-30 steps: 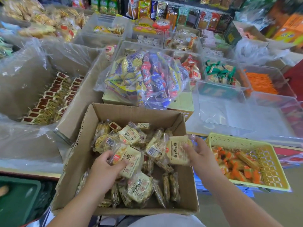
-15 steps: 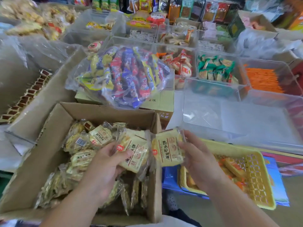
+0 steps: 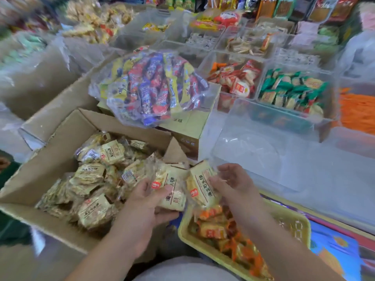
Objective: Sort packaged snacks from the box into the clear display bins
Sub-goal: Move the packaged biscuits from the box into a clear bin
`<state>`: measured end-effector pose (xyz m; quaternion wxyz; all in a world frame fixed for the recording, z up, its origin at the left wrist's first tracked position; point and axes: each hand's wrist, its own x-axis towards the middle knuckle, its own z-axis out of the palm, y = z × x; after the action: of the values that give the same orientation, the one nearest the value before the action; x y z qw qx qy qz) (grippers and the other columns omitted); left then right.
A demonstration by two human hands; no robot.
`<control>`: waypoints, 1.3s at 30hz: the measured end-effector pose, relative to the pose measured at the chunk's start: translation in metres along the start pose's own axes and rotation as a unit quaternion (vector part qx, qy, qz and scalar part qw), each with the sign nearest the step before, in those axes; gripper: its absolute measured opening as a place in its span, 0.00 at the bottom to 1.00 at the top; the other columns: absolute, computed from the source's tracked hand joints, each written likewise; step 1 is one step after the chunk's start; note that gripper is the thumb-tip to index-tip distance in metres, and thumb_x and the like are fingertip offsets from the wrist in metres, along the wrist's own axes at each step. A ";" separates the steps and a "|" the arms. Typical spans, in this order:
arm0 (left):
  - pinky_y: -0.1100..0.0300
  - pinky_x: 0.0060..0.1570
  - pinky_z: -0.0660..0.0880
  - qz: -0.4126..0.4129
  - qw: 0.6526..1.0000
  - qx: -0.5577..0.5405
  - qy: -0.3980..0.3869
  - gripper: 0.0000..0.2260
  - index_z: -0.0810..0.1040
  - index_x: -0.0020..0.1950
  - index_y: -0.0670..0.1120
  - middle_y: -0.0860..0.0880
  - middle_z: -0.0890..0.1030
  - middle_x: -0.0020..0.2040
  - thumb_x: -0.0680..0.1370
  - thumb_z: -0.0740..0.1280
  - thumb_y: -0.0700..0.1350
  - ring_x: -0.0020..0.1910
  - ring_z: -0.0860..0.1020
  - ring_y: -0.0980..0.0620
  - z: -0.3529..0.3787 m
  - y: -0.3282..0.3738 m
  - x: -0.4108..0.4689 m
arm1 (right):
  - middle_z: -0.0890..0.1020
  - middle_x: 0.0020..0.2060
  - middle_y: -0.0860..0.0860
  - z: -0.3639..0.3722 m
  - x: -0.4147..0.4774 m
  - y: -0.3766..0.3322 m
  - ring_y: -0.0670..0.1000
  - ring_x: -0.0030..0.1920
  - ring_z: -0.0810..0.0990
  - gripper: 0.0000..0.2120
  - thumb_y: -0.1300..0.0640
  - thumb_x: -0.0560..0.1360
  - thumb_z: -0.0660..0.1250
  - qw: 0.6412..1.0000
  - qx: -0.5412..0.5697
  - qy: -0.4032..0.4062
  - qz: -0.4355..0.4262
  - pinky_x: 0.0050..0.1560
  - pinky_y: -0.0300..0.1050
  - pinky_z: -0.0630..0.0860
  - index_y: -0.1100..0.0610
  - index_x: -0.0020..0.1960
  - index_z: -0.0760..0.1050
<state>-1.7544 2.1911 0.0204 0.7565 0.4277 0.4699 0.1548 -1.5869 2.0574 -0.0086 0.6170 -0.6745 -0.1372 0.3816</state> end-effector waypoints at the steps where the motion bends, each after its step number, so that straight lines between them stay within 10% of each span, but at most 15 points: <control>1: 0.47 0.42 0.85 -0.001 1.000 -0.003 0.003 0.17 0.77 0.60 0.50 0.44 0.87 0.53 0.72 0.75 0.44 0.49 0.87 0.41 0.007 -0.003 0.000 | 0.82 0.46 0.42 -0.002 0.001 0.003 0.42 0.44 0.83 0.09 0.44 0.73 0.75 0.997 -0.061 0.032 -0.022 0.34 0.35 0.77 0.40 0.49 0.76; 8: 0.51 0.38 0.84 -0.004 0.999 -0.003 0.034 0.10 0.78 0.59 0.48 0.45 0.88 0.49 0.79 0.72 0.40 0.47 0.87 0.42 0.057 -0.018 0.013 | 0.79 0.53 0.40 -0.021 0.007 0.011 0.36 0.56 0.76 0.04 0.43 0.78 0.67 0.986 -0.144 0.031 -0.084 0.56 0.35 0.72 0.37 0.52 0.77; 12: 0.52 0.43 0.83 0.005 0.999 0.038 0.019 0.12 0.78 0.62 0.48 0.46 0.88 0.52 0.80 0.72 0.43 0.49 0.87 0.46 0.077 -0.021 0.026 | 0.74 0.65 0.33 -0.040 0.011 0.009 0.36 0.67 0.71 0.39 0.20 0.67 0.63 0.977 -0.198 -0.042 -0.072 0.65 0.44 0.71 0.38 0.72 0.68; 16: 0.55 0.43 0.83 -0.002 0.998 0.069 -0.004 0.12 0.78 0.62 0.50 0.48 0.88 0.52 0.79 0.72 0.44 0.49 0.87 0.46 0.095 -0.025 0.045 | 0.75 0.65 0.35 -0.065 0.026 0.007 0.35 0.66 0.72 0.27 0.37 0.74 0.68 0.974 -0.200 -0.035 -0.097 0.68 0.42 0.70 0.36 0.72 0.69; 22: 0.51 0.47 0.83 0.024 0.991 0.128 0.038 0.11 0.77 0.60 0.51 0.51 0.88 0.51 0.79 0.72 0.44 0.48 0.87 0.50 0.099 -0.025 0.085 | 0.75 0.50 0.44 -0.108 0.064 0.004 0.36 0.53 0.74 0.07 0.43 0.79 0.66 0.980 -0.189 0.040 -0.047 0.48 0.33 0.68 0.29 0.46 0.76; 39: 0.45 0.53 0.81 0.002 0.994 0.109 0.006 0.16 0.77 0.59 0.53 0.48 0.87 0.56 0.73 0.75 0.49 0.53 0.86 0.46 0.088 -0.027 0.129 | 0.80 0.61 0.51 -0.109 0.223 0.046 0.50 0.51 0.76 0.17 0.54 0.79 0.67 0.896 -0.414 -0.139 0.081 0.43 0.35 0.70 0.48 0.67 0.79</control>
<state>-1.6187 2.2130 -0.0585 0.7024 0.5076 0.4874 0.1065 -1.3757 2.1155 -0.1344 0.2237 -0.8177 -0.3120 0.4290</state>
